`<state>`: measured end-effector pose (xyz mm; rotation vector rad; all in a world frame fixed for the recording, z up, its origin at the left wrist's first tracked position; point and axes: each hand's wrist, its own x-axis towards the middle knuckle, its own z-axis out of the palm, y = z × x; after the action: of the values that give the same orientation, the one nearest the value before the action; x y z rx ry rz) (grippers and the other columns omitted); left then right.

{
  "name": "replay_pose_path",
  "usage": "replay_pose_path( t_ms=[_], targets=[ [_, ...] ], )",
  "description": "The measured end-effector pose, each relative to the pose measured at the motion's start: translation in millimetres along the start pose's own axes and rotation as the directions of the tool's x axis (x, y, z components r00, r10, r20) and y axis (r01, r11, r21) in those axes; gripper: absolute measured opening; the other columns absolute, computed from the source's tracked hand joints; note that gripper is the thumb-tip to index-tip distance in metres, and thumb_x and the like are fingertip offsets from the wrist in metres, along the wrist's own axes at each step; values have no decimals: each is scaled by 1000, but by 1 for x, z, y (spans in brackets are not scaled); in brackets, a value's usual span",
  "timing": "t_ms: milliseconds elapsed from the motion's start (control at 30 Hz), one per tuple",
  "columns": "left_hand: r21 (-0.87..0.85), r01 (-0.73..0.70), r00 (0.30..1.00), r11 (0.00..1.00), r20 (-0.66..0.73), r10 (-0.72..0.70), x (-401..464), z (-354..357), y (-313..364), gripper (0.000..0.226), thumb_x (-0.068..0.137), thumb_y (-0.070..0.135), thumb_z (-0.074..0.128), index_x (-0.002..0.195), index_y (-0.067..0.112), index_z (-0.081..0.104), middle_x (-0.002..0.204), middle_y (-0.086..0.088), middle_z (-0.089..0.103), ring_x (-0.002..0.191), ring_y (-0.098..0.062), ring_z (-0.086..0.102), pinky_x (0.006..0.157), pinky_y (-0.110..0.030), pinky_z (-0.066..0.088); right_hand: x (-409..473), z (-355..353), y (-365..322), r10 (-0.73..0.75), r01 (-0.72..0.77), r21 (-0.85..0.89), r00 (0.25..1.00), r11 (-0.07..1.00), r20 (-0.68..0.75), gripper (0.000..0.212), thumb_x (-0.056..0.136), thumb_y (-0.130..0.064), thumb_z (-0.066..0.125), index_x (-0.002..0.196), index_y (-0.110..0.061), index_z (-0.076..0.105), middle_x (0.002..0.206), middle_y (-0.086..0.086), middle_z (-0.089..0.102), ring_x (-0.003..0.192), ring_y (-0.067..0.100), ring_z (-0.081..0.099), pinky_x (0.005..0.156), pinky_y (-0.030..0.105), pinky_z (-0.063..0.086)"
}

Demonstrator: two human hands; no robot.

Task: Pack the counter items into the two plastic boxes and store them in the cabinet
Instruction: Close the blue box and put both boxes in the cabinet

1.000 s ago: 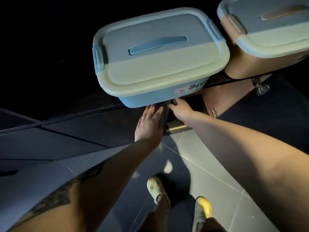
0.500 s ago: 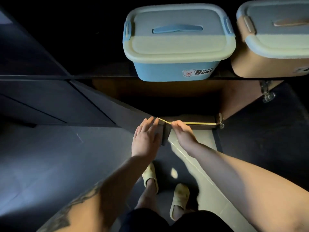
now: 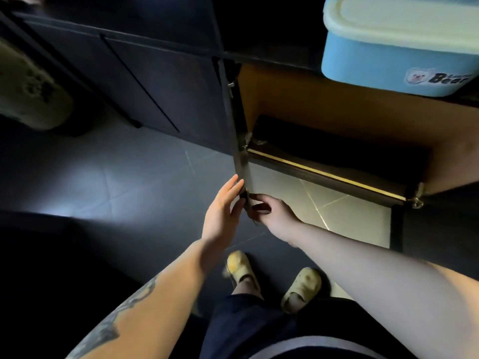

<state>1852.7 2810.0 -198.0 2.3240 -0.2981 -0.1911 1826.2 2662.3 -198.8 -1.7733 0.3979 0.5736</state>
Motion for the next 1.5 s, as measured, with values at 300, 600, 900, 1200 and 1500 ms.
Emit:
replay_pose_path(
  t_ms=[300,600,900,1200,1500],
  targets=[
    [-33,223,974,974,-21,-224,2,-95,-78,48,90,0,51,129,26,57,121,11,62,110,0,55,87,1,36,40,119,-68,-7,12,-128,999,992,44,62,88,-31,67,143,-37,39,127,-1,61,115,24,56,95,31,46],
    [-146,352,905,924,-199,-376,33,-162,-127,46,87,2,45,121,28,61,113,17,62,99,-4,59,82,-17,46,79,154,-116,-26,38,-63,985,997,170,59,98,-20,54,147,-41,30,144,1,48,132,21,45,106,34,35],
    [-13,196,969,980,-151,-196,87,-141,-73,37,92,9,46,125,19,60,128,3,60,119,-13,50,95,-21,35,87,93,-142,-64,66,56,997,996,-38,52,95,-21,57,141,-41,40,133,-4,56,124,14,51,102,29,37],
    [-109,-82,985,991,140,97,203,-33,116,34,97,20,47,129,22,54,130,1,54,120,-16,51,102,-34,41,42,-127,-115,-36,144,173,859,974,-511,46,97,-15,54,140,-29,45,129,1,57,117,14,57,102,27,44],
    [145,-14,993,989,-112,30,268,28,238,28,89,35,53,86,7,56,103,-11,43,97,-33,46,69,-36,38,-26,-323,-103,-355,153,-330,579,932,-734,10,86,-33,53,86,-34,63,81,-18,65,77,5,61,69,34,52]
  ],
)
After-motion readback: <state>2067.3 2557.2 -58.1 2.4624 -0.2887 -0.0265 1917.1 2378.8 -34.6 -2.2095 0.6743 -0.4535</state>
